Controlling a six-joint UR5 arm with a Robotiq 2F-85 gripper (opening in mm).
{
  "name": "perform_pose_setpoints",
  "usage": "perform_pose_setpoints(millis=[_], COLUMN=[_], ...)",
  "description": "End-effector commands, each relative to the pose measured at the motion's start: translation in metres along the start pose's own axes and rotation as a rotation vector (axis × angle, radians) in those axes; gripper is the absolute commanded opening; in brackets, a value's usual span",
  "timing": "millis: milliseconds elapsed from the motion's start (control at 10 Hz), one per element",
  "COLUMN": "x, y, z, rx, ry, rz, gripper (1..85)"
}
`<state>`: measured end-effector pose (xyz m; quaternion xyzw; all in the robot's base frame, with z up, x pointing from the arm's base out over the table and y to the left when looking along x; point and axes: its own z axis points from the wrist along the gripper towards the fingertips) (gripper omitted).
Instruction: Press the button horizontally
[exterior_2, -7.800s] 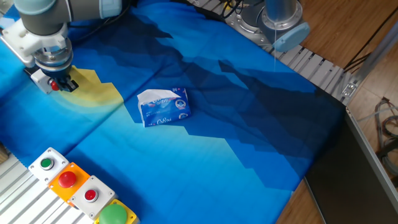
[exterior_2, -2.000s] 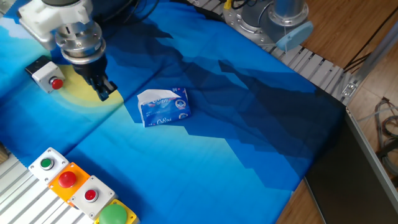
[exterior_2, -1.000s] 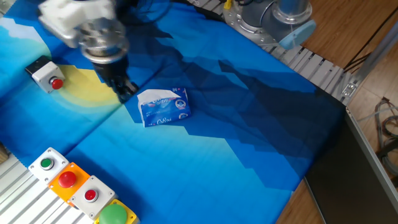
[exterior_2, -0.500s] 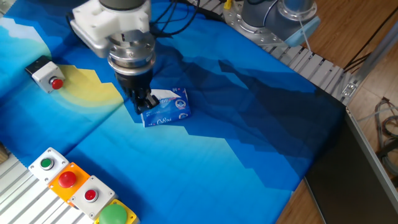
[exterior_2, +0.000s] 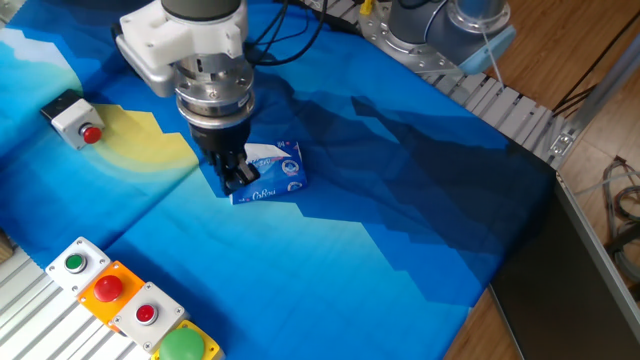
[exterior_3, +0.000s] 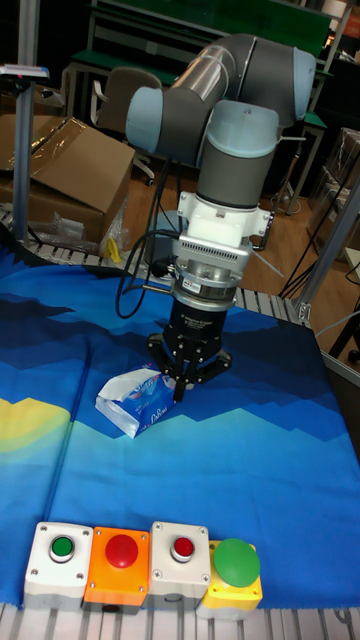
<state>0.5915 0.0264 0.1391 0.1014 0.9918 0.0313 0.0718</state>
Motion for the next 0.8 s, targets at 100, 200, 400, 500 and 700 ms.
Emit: perform_pose_setpoints(millis=[100, 200, 400, 500, 700], x=[-0.0018, -0.0017, -0.0029, -0.0034, -0.0036], y=[-0.0012, -0.0009, -0.0024, -0.0024, -0.0016], z=[-0.0017, -0.0017, -0.0006, -0.0002, -0.0002], rx=[0.013, 0.012, 0.015, 0.015, 0.012], ry=[-0.008, -0.008, -0.008, -0.008, -0.009], rz=[-0.014, -0.017, -0.027, -0.03, -0.03], gripper=[1.0, 1.0, 1.0, 1.0, 1.0])
